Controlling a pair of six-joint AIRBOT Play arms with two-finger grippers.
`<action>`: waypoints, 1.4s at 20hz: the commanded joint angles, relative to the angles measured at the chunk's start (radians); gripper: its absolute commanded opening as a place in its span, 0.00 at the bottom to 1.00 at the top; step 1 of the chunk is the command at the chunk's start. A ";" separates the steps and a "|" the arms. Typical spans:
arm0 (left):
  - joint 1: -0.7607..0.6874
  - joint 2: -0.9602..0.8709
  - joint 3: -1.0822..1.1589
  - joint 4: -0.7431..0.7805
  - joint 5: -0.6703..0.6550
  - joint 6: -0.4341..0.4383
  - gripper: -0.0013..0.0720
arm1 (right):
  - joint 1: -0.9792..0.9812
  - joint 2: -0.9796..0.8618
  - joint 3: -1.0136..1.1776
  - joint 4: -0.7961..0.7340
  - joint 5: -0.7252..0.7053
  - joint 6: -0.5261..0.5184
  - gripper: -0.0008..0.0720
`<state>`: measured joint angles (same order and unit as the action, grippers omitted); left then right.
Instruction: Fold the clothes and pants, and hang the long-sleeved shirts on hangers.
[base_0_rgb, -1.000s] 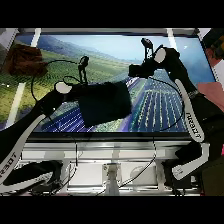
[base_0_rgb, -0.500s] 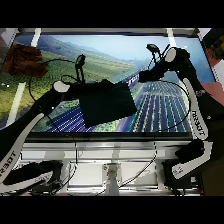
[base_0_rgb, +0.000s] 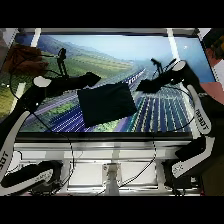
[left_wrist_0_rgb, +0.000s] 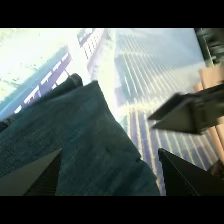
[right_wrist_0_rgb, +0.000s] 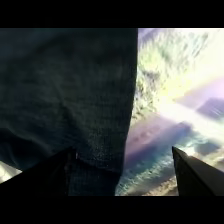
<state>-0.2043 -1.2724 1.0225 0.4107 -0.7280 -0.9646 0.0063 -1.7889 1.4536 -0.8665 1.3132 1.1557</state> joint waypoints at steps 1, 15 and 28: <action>0.011 0.004 0.000 -0.001 -0.019 0.000 0.96 | 0.066 -0.075 -0.043 0.054 -0.053 -0.005 0.94; 0.011 0.003 0.000 -0.001 -0.030 0.000 0.96 | 0.198 -0.193 0.019 0.192 -0.128 0.175 0.71; 0.162 0.080 0.001 0.001 -0.033 0.054 0.29 | 0.217 -0.130 0.320 0.103 -0.219 0.162 0.04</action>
<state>-0.1036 -1.2297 1.0222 0.4103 -0.7582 -0.9504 0.2756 -1.9564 1.7168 -0.7216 1.1122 1.2945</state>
